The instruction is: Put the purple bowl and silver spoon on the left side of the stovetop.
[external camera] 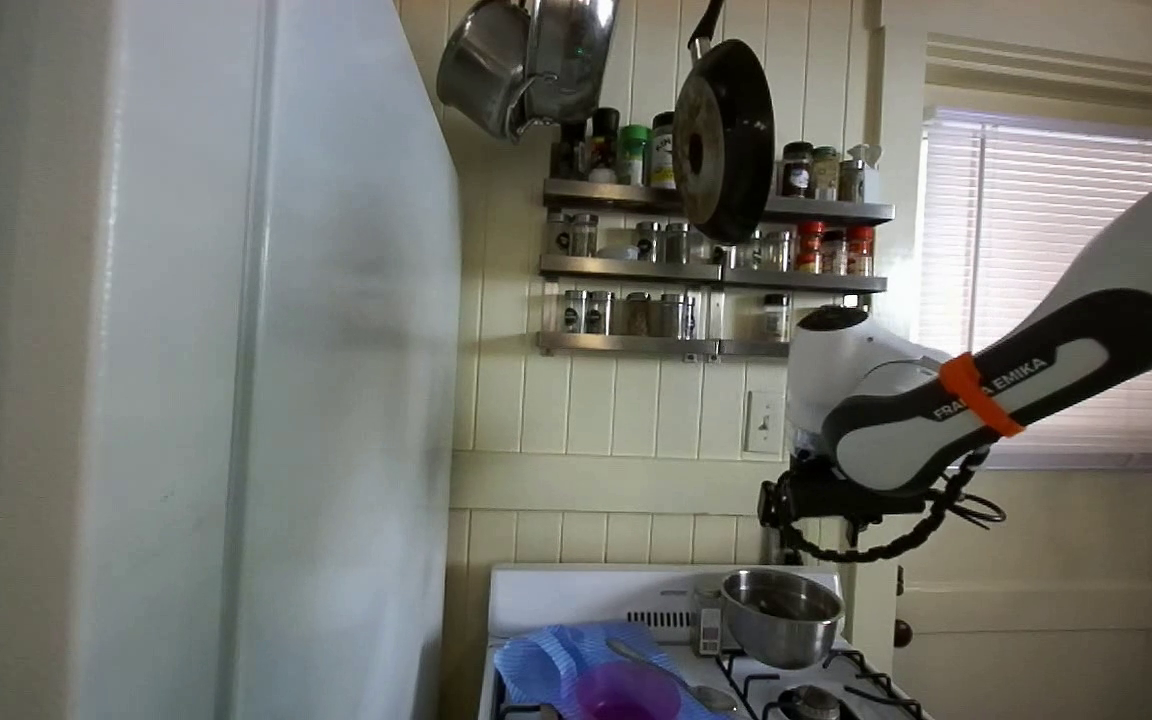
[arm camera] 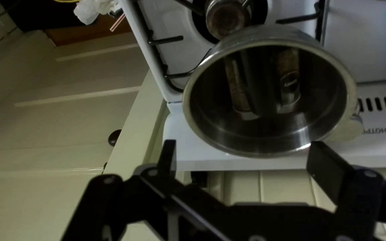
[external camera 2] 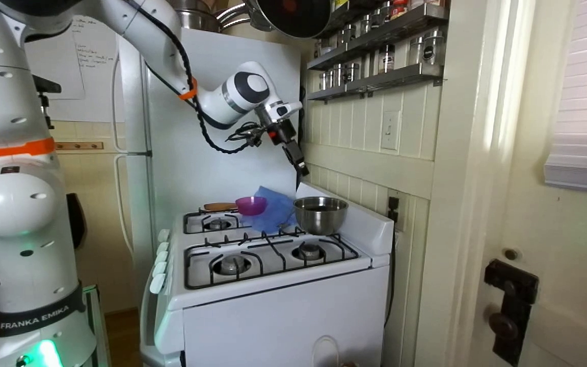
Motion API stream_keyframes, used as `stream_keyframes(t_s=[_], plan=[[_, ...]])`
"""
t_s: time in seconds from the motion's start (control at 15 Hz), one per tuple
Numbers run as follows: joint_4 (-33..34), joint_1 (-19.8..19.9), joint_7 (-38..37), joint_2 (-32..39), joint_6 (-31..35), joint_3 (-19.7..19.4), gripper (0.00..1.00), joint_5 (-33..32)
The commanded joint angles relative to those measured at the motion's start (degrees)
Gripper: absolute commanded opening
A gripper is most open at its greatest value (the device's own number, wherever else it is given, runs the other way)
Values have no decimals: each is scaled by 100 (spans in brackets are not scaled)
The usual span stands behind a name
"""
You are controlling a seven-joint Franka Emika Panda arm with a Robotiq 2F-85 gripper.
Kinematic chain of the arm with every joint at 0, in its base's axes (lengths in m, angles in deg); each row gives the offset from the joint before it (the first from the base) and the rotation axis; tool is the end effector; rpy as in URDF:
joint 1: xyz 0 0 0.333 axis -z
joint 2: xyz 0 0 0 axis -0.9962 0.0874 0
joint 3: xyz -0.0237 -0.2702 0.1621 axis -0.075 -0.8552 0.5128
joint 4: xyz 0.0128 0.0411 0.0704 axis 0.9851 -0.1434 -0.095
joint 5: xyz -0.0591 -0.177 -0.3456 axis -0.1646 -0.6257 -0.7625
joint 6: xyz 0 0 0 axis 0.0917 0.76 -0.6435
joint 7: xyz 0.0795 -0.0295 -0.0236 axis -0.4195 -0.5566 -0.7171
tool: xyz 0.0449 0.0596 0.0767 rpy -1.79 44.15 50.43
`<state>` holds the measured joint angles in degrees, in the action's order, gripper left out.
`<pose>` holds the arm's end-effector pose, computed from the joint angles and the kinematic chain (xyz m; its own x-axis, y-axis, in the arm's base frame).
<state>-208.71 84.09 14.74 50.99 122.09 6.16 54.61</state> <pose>0.5290 0.0023 0.4663 0.7769 -0.3879 0.4960 -0.5124 -0.8473 0.1398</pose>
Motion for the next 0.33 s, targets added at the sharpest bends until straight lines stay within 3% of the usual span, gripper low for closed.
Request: stream_keyframes(t_s=[0.0, 0.13, 0.2, 0.27], plan=[[-739, 291, -954, -859, 243, 257, 100, -358], [-904, 364, -1070, -1028, 198, 348, 100, -172], [-525, 378, -719, -740, 71, 353, 100, -120], [-624, 406, -810, -841, 72, 391, 100, -116]])
